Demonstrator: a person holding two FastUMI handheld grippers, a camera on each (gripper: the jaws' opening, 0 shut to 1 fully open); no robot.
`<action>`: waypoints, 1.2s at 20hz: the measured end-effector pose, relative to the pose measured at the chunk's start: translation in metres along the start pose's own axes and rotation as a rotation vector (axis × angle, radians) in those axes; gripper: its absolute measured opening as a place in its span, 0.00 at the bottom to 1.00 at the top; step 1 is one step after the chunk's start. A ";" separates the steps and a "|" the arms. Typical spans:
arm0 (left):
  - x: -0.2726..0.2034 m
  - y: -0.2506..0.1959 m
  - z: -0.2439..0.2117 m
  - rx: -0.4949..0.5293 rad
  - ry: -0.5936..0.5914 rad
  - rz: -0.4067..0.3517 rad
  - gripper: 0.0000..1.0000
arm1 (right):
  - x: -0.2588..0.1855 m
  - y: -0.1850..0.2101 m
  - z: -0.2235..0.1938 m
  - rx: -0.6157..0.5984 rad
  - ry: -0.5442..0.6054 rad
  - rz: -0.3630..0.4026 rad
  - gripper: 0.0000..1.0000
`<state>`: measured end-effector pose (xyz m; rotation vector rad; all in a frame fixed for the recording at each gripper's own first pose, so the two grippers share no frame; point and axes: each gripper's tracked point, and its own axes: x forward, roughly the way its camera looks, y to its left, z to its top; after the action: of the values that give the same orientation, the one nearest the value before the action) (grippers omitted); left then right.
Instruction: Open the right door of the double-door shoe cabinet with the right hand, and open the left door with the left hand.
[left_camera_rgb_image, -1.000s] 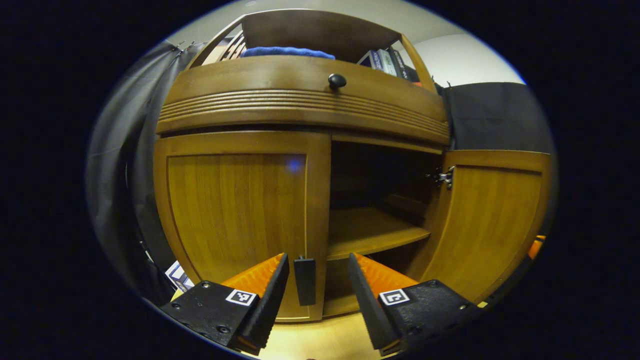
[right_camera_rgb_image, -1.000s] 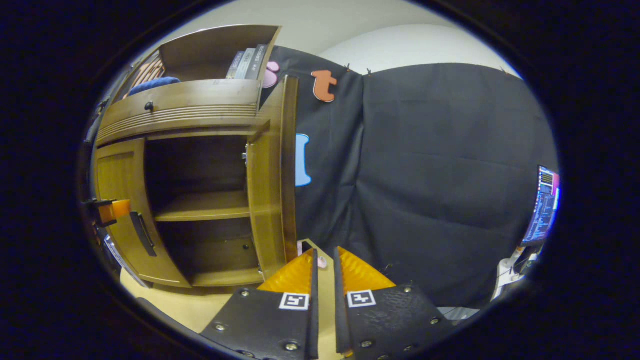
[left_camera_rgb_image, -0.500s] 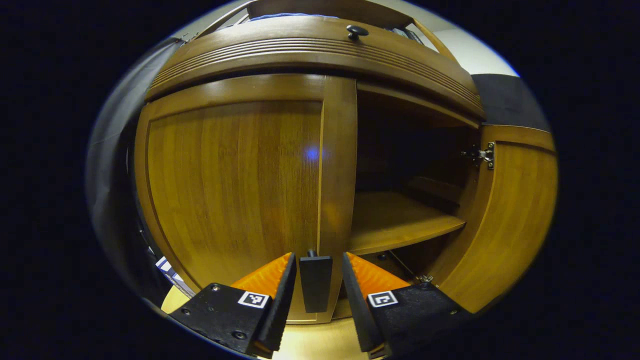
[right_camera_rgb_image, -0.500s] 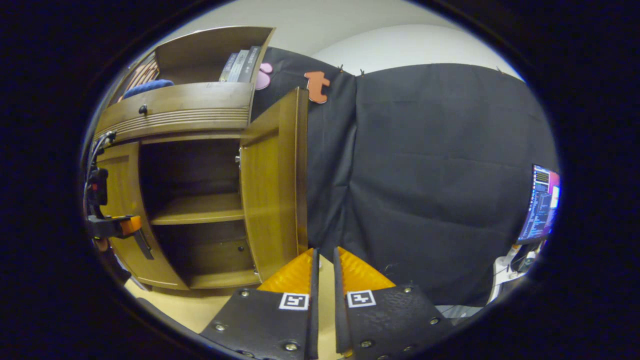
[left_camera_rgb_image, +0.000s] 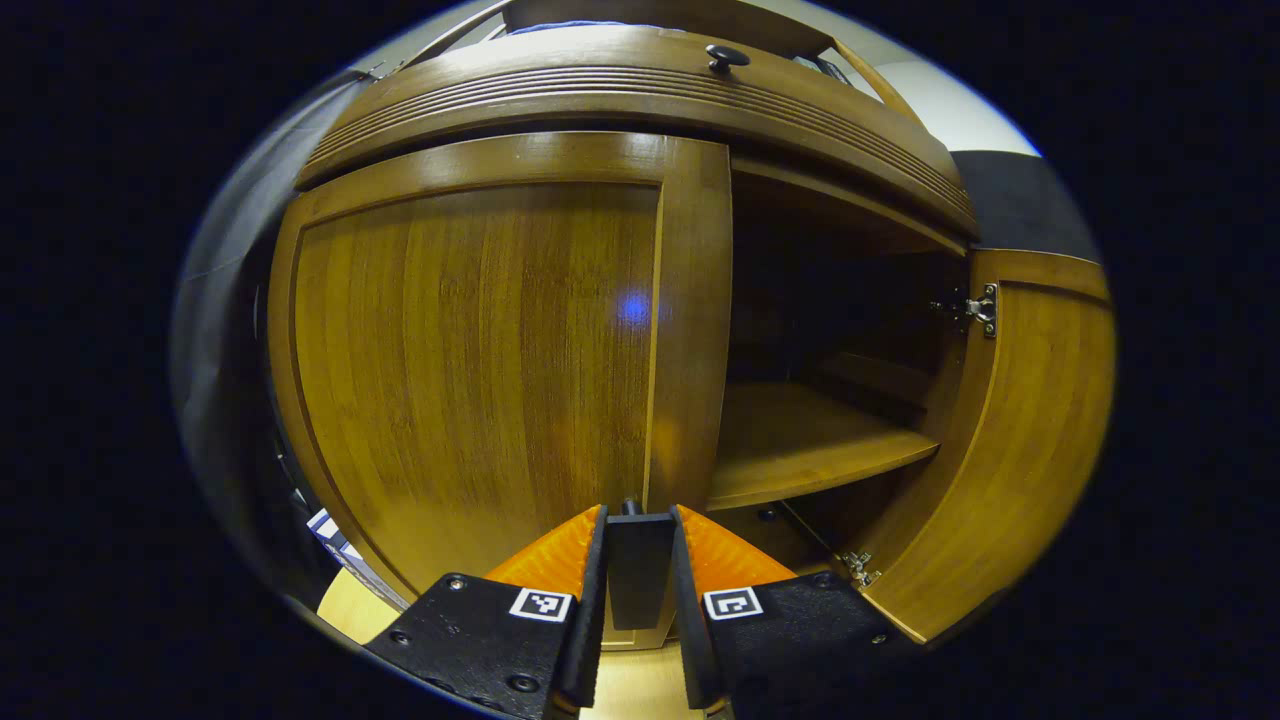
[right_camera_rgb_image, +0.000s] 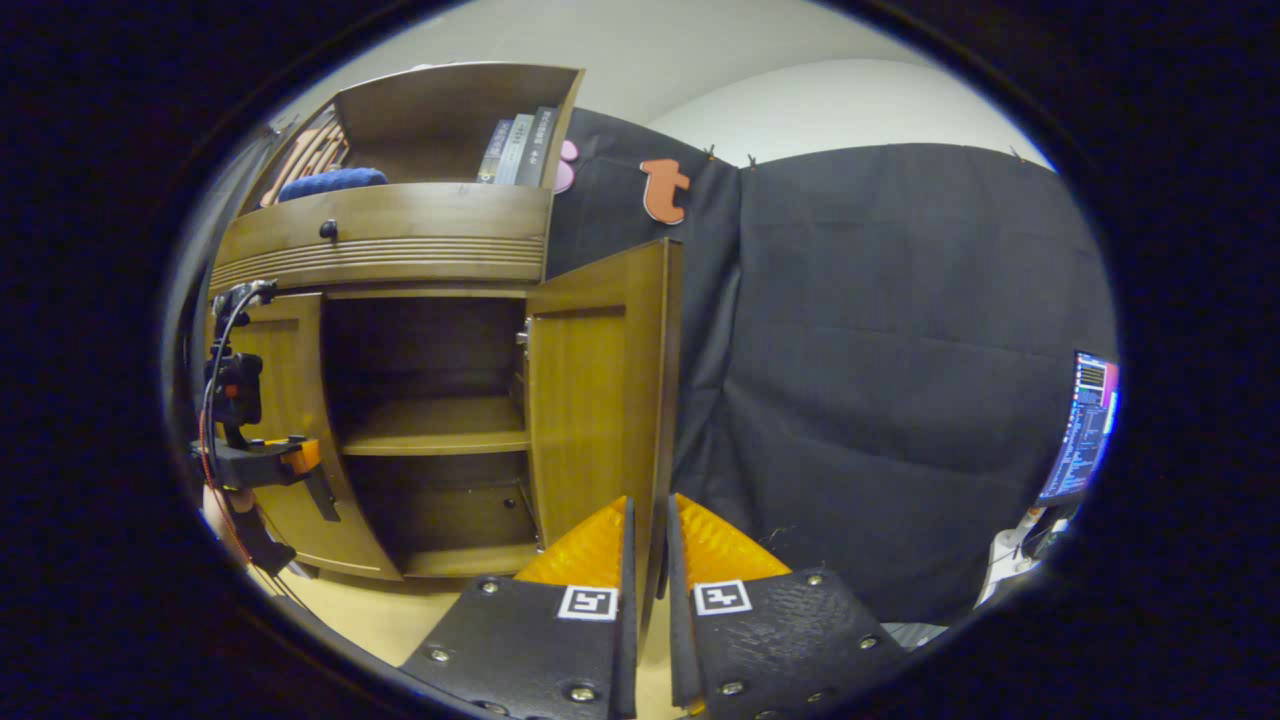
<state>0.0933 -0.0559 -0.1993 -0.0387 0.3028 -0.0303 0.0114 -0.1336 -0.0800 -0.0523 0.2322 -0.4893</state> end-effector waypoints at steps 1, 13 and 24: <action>-0.004 0.000 0.000 0.004 -0.003 -0.001 0.34 | 0.001 0.006 0.000 -0.002 0.001 0.014 0.14; -0.073 0.010 -0.011 -0.040 -0.004 0.015 0.34 | 0.008 0.051 -0.014 -0.003 0.029 0.186 0.14; -0.122 0.029 -0.018 -0.091 0.008 0.041 0.31 | 0.017 0.104 -0.028 0.000 0.067 0.351 0.14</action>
<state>-0.0281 -0.0232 -0.1811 -0.1229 0.3125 0.0244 0.0667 -0.0497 -0.1220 0.0054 0.2998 -0.1419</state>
